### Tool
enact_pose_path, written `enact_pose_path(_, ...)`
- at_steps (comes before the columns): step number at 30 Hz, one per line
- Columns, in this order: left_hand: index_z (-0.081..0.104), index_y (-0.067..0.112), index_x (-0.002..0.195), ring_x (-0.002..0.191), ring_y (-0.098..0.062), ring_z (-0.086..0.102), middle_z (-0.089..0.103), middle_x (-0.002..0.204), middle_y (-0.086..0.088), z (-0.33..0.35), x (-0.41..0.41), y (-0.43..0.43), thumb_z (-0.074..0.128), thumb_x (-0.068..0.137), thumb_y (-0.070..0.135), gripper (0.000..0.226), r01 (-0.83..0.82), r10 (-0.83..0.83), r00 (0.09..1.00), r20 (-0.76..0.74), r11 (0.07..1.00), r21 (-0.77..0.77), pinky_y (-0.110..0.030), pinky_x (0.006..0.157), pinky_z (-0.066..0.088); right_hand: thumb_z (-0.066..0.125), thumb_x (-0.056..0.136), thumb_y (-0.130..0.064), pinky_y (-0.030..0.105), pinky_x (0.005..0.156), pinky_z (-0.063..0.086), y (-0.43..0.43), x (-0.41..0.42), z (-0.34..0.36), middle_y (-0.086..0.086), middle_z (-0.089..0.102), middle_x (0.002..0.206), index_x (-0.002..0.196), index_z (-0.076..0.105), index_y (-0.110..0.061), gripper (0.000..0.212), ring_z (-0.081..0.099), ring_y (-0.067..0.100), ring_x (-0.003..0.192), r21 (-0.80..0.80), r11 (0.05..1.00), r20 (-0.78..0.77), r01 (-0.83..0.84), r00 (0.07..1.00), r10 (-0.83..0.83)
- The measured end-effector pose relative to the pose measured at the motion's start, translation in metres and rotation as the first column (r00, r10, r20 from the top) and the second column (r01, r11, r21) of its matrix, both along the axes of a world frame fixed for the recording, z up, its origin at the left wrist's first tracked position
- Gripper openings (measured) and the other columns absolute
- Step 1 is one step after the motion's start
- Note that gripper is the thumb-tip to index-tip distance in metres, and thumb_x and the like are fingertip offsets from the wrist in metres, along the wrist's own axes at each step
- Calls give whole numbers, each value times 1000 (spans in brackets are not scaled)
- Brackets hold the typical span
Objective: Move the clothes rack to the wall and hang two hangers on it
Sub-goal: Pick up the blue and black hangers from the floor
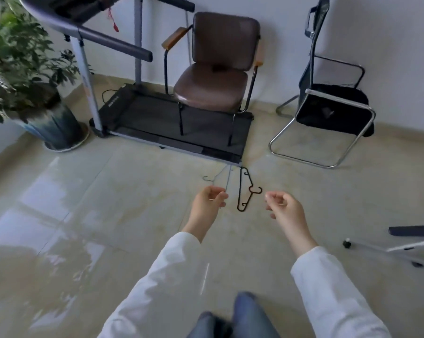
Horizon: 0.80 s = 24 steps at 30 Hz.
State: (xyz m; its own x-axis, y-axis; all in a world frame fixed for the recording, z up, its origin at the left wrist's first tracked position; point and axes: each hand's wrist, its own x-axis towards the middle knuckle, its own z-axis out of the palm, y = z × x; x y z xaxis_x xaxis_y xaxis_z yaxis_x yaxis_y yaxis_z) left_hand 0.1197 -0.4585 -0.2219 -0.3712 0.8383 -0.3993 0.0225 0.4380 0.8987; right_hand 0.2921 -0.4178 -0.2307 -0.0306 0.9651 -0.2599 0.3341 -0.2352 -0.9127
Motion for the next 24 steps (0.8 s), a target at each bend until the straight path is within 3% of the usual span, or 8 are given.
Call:
enact_pose_path(3, 59, 16, 95, 68, -5, 59, 63, 83, 6, -19, -5, 60, 53, 85, 16, 12, 3, -3, 1000, 7, 1000, -31, -19, 60, 43, 56, 86, -25, 37, 80, 50, 56, 5, -15, 0, 61, 87, 92, 58, -18, 9, 60, 23, 92, -26, 999, -9, 35, 999, -35)
enact_pose_path(8, 60, 13, 104, 73, -7, 60, 64, 83, 9, -59, -10, 180, 49, 88, 16, 19, -8, 9, 1000, 16, 997, -70, -21, 61, 43, 55, 87, -24, 44, 91, 49, 174, 12, -45, 6, 63, 98, 93, 55, -18, 8, 60, 26, 98, -70, 993, -32, 94, 995, -96)
enact_pose_path(14, 59, 23, 91, 75, -9, 61, 66, 86, 7, -106, -23, 291, 51, 88, 19, 10, -88, 95, 994, 63, 991, -105, -23, 63, 44, 57, 86, -26, 46, 92, 49, 297, 8, -82, 8, 63, 100, 91, 56, -19, 8, 60, 29, 101, -104, 983, -10, 153, 988, -155)
enact_pose_path(18, 60, 21, 95, 77, -9, 62, 66, 86, 9, -145, -35, 338, 52, 88, 21, 11, -116, 127, 988, 85, 985, -126, -23, 64, 44, 58, 86, -25, 46, 88, 48, 344, -4, -123, 6, 63, 98, 86, 56, -24, 2, 62, 29, 97, -129, 982, 18, 141, 990, -139)
enact_pose_path(24, 58, 27, 83, 75, -10, 62, 67, 85, 6, -252, -63, 388, 51, 88, 18, 13, -88, 103, 992, 71, 979, -181, -23, 62, 43, 58, 86, -26, 45, 88, 49, 376, -7, -235, 6, 64, 99, 92, 59, -20, 9, 62, 27, 96, -199, 967, 69, 156, 987, -145)
